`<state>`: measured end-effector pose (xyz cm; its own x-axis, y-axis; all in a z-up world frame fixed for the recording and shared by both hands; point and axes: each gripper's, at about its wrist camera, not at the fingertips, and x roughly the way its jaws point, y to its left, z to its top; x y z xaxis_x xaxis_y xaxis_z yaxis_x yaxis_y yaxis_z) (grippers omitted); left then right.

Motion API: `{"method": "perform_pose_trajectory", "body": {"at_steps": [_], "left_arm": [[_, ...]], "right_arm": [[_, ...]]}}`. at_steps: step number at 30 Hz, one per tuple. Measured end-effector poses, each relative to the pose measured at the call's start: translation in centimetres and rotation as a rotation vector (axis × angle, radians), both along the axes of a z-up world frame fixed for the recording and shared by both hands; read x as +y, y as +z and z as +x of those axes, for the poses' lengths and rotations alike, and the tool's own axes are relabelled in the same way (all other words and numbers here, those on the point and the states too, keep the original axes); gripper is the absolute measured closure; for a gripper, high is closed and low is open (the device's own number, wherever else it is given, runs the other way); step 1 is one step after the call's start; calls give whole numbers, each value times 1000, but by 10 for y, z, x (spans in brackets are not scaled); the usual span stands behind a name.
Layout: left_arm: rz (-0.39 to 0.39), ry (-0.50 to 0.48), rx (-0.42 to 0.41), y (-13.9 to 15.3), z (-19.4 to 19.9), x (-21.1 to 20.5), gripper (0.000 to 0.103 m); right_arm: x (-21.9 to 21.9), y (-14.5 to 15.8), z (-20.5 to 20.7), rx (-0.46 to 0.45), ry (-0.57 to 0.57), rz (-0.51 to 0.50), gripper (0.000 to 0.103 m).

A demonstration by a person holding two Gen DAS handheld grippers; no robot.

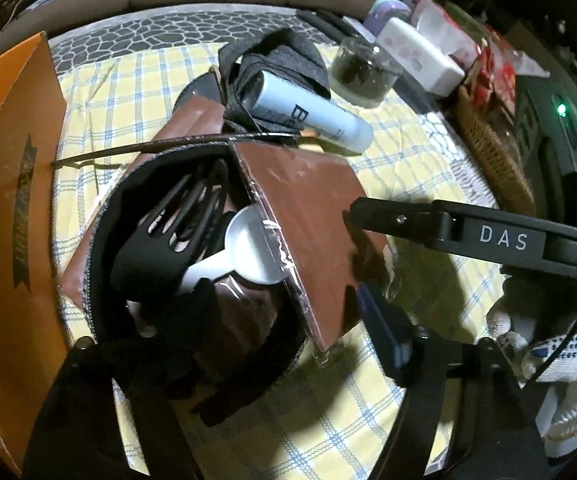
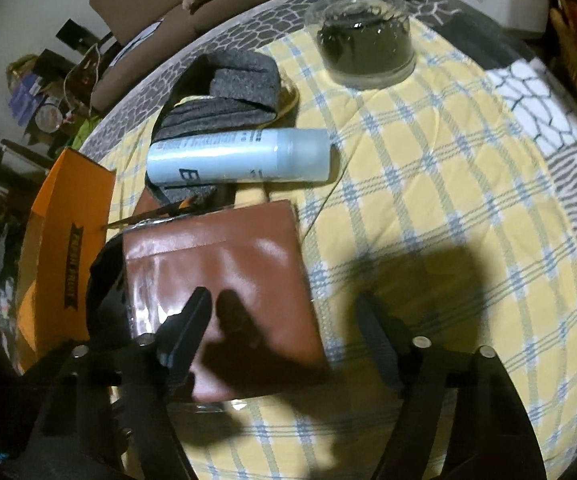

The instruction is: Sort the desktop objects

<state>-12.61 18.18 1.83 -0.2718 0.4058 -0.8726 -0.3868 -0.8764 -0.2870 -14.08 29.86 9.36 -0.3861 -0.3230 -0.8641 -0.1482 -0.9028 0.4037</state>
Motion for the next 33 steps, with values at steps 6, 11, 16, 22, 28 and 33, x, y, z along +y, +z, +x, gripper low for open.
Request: {"method": "perform_pose_trajectory", "body": {"at_steps": [6,11,16,22,28,33], "left_arm": [[-7,-19,-5,-2,2,4,59],[-9,-35,12,1,4,6,78],[-16,-27,54,10,6,3,82],[47,1,73,29,1,-11,84],[118,18,102,56,1,-30,92],[139,39,116,65,1,-44,97]], "right_arm": [[-9,-2,1,-16,38,1,37],[-11,1,2,-11,52,-32,41],[-10,7,3,7,42,-39,53],[-7,21,5,43,23,-115,54],[-13,46,3,119,31,-252,66],[-39,69,-1,160,79,-261,67]]}}
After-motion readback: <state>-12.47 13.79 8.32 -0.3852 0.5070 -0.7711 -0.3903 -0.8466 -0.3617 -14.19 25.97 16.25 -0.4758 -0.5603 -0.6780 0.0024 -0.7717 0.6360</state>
